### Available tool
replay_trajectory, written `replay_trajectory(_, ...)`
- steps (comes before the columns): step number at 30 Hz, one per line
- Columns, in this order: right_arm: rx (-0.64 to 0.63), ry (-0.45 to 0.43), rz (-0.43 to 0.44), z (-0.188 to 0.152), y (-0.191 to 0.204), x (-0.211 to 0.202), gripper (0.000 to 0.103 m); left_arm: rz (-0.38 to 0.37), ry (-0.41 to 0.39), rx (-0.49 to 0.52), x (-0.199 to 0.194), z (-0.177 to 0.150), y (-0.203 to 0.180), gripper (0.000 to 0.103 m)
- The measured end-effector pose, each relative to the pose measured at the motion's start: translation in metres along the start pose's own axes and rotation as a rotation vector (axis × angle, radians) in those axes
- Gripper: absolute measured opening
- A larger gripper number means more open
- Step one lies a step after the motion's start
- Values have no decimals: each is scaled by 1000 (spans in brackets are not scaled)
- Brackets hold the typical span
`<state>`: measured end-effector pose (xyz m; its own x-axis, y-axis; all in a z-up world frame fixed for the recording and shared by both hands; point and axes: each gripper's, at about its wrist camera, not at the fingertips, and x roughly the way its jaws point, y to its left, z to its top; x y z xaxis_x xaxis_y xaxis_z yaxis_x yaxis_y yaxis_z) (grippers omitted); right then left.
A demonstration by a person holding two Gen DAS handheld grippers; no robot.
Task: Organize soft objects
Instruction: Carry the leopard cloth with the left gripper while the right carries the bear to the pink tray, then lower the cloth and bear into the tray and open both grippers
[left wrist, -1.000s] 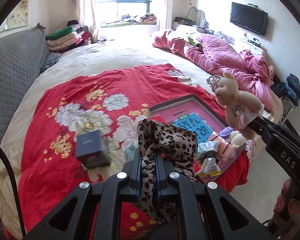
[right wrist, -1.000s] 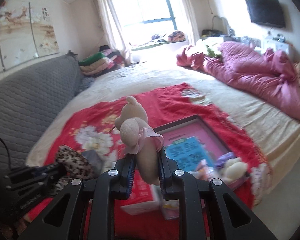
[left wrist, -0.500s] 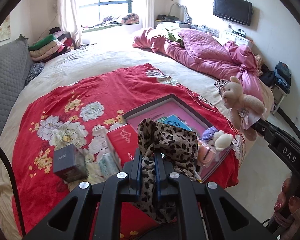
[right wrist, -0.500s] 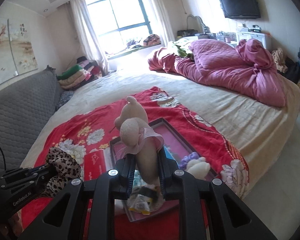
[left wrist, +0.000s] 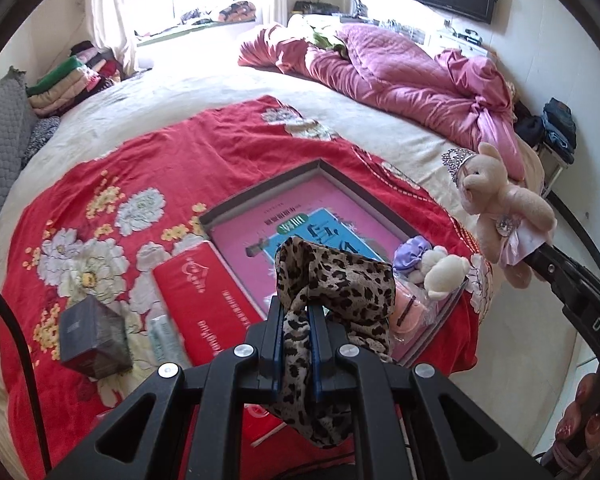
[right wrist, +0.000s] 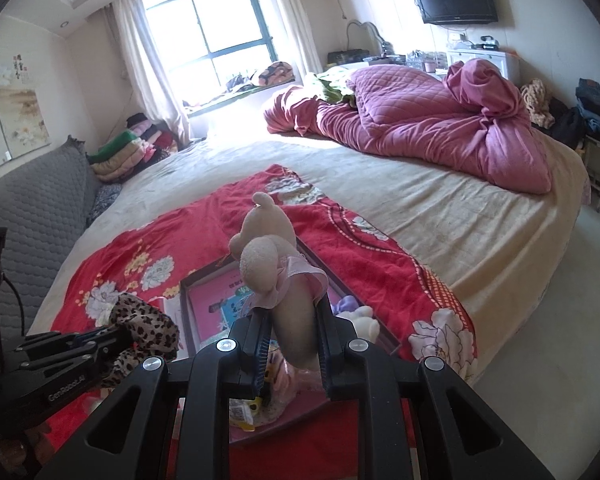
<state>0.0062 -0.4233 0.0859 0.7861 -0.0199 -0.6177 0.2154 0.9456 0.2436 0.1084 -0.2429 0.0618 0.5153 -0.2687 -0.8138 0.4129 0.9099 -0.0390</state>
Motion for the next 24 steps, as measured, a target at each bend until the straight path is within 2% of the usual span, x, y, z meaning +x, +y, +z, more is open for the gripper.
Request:
replay_trajectory(10, -32, 47, -35, -5, -6, 37, 21, -28, 69, 20, 48, 6, -15, 11)
replay_trajectory(24, -97, 123, -106, -16, -12, 92, 21, -61, 126, 22, 89, 8, -18, 11)
